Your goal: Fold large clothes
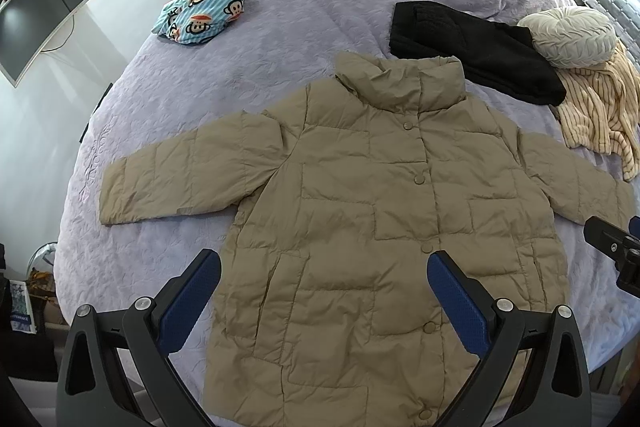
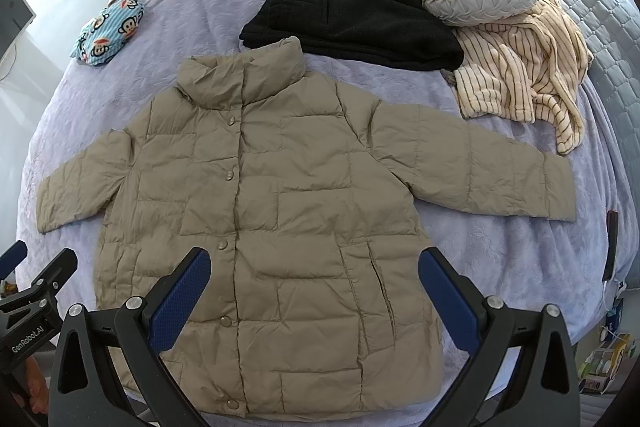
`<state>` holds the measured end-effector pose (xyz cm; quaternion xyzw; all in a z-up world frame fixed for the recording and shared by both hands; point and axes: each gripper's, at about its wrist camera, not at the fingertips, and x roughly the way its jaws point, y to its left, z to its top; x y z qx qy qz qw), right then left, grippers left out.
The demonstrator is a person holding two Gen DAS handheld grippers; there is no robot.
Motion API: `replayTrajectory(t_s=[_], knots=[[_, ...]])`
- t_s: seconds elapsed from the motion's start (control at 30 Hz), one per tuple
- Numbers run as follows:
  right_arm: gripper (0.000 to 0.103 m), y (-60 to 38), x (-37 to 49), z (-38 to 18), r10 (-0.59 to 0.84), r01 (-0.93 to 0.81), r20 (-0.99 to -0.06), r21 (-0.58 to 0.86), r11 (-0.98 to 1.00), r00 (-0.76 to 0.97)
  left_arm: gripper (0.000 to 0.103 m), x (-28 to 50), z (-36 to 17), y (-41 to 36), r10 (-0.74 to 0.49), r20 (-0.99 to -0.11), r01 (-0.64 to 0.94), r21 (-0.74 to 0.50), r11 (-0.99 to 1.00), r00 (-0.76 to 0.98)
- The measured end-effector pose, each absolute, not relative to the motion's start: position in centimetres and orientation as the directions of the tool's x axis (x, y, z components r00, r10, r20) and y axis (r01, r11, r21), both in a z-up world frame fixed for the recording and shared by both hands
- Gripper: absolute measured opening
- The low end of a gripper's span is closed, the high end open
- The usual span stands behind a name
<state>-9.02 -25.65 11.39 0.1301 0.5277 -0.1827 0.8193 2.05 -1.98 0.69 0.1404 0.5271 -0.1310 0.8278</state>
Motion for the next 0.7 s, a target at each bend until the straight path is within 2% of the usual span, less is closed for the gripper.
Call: replayTrajectory(t_s=[0.7], knots=[[0.103, -25.75, -8.79, 11.39, -0.157, 0.435, -0.914, 0.023, 0.9, 0.374, 0.103, 2.25, 0.59, -1.23, -0.061, -0.912, 0.358, 0.098, 0.929, 0.406]])
